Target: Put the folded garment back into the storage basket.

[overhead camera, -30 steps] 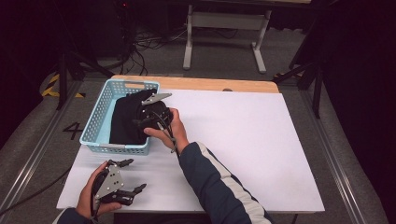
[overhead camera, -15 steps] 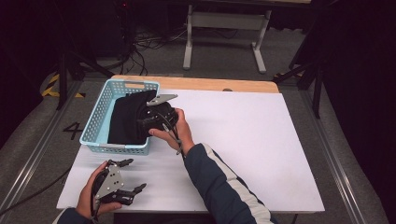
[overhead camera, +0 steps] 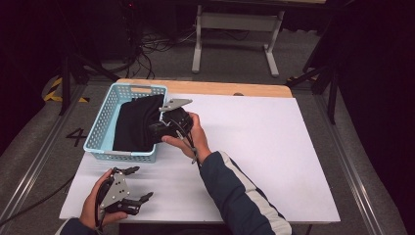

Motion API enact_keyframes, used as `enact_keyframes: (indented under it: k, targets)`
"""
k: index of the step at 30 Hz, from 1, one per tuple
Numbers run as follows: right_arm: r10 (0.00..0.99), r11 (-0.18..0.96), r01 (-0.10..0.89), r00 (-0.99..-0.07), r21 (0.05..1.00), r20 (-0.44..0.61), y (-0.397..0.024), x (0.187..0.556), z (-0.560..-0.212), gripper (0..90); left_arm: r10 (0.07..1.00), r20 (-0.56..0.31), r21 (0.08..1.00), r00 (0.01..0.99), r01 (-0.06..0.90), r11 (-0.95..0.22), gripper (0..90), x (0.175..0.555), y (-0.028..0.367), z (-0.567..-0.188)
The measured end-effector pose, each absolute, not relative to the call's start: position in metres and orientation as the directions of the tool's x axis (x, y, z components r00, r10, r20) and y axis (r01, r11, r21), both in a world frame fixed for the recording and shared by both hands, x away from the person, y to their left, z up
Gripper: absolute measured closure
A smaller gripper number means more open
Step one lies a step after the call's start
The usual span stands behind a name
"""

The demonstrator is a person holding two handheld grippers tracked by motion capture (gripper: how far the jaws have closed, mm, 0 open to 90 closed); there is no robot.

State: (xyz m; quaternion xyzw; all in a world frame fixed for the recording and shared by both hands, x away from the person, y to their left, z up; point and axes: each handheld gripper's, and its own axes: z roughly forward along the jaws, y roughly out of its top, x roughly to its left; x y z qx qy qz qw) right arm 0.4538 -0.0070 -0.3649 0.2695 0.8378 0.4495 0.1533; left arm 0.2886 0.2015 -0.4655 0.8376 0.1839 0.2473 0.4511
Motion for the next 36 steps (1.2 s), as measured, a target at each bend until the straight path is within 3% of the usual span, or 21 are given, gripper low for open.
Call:
enact_keyframes:
  k: [19,23,26,36]
  targets:
    - [0.551,0.474,0.218,-0.829,0.853,-0.094,-0.023,0.434,-0.352,28.5,0.539,0.246,0.849,0.805,0.090,-0.521,11.6,0.289,0.202,-0.465]
    - [0.555,0.505,0.179,-0.817,0.844,-0.159,-0.028,0.429,-0.351,27.1,0.548,0.237,0.858,0.802,0.091,-0.505,11.6,0.289,0.205,-0.463]
    - [0.539,0.486,0.187,-0.833,0.854,-0.125,-0.032,0.427,-0.350,28.2,0.551,0.236,0.858,0.800,0.095,-0.505,11.6,0.290,0.205,-0.464]
    - [0.537,0.502,0.165,-0.829,0.849,-0.156,-0.042,0.419,-0.348,24.4,0.549,0.242,0.851,0.800,0.096,-0.516,11.5,0.290,0.204,-0.465]
